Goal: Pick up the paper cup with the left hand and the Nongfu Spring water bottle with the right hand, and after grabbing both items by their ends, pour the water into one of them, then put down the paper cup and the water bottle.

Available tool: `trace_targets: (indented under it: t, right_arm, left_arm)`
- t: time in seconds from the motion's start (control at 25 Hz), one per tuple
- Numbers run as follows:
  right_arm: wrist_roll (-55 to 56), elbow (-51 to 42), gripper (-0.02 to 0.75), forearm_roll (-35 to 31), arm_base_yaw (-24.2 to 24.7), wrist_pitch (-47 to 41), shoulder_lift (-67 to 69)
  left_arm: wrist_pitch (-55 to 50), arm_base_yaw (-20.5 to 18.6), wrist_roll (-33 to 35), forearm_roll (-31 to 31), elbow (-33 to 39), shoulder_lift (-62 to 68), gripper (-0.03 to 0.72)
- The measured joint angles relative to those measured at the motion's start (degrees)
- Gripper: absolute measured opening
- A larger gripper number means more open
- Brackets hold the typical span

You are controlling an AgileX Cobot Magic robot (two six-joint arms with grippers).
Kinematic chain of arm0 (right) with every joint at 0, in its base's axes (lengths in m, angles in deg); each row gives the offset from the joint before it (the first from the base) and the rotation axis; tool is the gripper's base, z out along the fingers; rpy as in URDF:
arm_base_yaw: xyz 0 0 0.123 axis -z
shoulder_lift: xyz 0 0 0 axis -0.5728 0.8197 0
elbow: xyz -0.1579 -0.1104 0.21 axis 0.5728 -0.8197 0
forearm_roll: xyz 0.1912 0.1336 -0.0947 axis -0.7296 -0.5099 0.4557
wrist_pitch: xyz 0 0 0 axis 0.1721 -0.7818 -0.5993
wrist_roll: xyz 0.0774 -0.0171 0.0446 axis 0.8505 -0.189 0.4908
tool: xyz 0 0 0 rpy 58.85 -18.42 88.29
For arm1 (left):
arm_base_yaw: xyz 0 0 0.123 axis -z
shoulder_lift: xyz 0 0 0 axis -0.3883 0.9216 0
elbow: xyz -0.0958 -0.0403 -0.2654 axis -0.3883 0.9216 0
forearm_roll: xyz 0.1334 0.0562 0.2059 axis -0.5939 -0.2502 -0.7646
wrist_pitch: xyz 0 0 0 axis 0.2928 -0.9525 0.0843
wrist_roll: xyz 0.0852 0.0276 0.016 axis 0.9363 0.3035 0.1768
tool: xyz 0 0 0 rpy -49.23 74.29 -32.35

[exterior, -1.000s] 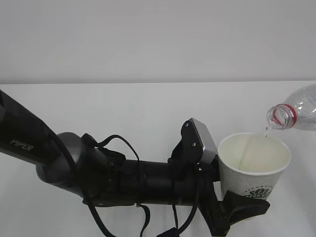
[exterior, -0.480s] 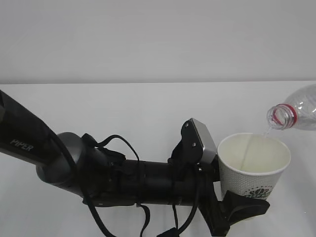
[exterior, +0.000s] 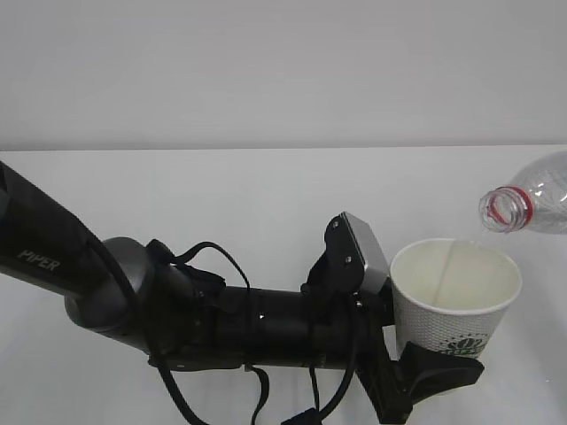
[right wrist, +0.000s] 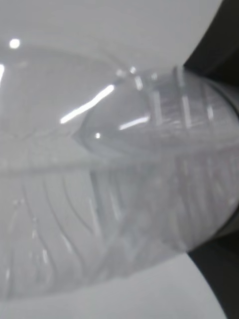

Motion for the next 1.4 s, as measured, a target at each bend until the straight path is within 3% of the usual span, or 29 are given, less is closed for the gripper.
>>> trace_targets:
  t: [1.4]
  right_arm:
    - [-0.8,0.0,0.43,-0.1,0.0,0.0,0.0]
  left_arm:
    - [-0.1,0.0,0.0,0.0,0.0,0.0,0.543]
